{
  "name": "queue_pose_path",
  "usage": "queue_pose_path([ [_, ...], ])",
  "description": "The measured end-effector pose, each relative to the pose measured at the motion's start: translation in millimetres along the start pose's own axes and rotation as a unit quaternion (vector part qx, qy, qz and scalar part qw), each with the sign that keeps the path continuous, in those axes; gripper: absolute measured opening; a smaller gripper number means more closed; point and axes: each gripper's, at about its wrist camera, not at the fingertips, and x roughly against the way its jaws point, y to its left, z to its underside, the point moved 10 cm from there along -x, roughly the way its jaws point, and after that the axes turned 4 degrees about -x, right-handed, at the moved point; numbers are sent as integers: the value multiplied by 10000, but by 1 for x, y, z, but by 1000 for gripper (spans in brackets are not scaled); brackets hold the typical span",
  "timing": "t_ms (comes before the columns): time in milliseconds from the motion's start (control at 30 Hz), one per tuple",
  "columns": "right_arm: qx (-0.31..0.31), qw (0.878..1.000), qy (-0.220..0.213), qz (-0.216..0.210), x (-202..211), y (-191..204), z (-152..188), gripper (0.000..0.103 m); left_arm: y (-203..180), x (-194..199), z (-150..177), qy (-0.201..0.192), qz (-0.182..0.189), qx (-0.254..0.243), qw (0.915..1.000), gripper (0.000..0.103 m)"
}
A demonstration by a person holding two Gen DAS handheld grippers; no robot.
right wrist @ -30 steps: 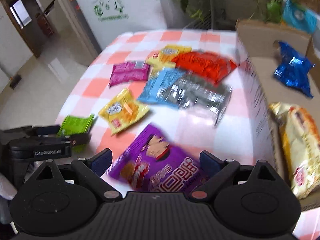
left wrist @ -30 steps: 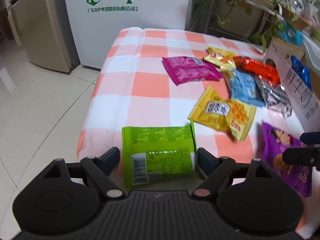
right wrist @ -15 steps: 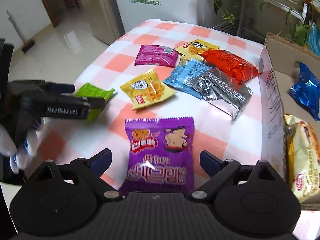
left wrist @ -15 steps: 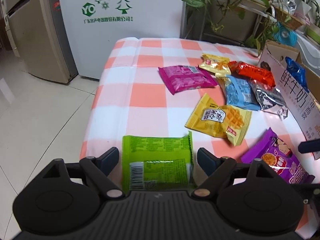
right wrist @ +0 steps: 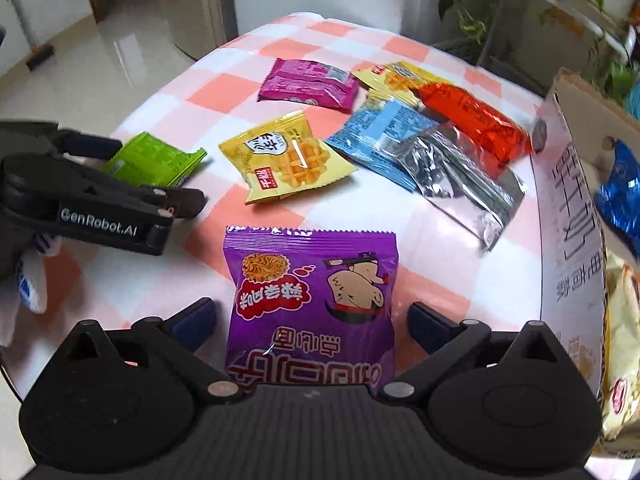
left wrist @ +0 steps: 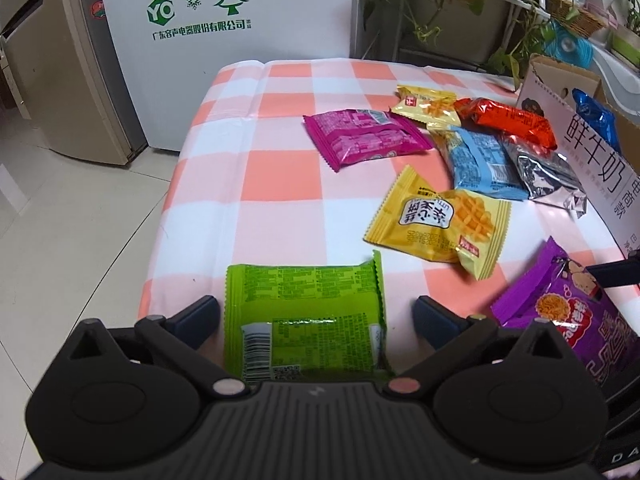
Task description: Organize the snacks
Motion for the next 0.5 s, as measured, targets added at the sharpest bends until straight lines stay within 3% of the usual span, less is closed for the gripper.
queue_pose_path([
  [500, -18, 9997, -237, 41, 4, -7, -1, 103, 0, 1, 1, -115, -32, 40, 9999, 103],
])
